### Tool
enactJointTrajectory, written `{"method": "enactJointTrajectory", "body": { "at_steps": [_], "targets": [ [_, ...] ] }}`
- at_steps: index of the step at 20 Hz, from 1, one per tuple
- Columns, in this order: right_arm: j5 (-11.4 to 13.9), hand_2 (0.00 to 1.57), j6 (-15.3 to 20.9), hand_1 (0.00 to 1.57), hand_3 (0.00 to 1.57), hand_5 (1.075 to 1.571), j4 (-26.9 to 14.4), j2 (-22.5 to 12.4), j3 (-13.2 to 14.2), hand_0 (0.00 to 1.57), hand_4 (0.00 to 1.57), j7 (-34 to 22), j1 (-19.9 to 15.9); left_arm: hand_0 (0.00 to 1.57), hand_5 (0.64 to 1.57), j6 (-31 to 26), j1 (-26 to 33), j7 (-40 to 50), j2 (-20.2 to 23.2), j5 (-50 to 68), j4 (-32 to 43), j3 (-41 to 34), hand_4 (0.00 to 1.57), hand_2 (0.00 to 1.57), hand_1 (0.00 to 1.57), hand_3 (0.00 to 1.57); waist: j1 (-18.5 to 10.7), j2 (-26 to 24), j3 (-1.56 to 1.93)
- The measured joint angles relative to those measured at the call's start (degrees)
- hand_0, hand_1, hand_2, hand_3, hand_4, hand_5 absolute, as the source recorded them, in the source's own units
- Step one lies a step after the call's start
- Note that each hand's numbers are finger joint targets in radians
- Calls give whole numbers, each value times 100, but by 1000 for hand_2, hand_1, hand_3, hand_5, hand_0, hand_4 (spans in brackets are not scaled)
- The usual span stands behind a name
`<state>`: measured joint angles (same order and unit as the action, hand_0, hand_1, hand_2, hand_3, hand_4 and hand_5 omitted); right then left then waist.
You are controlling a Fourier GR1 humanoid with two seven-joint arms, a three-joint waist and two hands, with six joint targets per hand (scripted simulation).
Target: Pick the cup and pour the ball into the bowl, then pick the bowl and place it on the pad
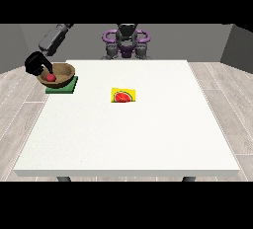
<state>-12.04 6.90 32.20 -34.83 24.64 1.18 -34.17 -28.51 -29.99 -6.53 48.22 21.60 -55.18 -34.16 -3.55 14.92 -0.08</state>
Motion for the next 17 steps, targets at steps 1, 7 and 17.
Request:
{"method": "enactJointTrajectory", "body": {
  "at_steps": [1, 7, 17],
  "targets": [
    [-17, 1376, 72, 1434, 670, 1534, 4, 28, 19, 1434, 0, 10, -61, 0, 1565, -40, -20, -5, 28, 18, 35, 3, 1191, 0, 0, 0, -18, 24, -3],
    [76, 412, 29, 194, 787, 1454, -88, -172, -52, 194, 0, 60, -274, 0, 1569, -92, -92, -99, 179, 92, 101, -39, 1194, 0, 0, 0, -106, 244, 8],
    [472, 0, -272, 0, 0, 1375, -311, -275, -516, 0, 200, -273, -413, 0, 1569, 228, 19, 126, -259, 57, -324, 304, 1190, 0, 0, 0, -186, -175, 13]
  ]
}}
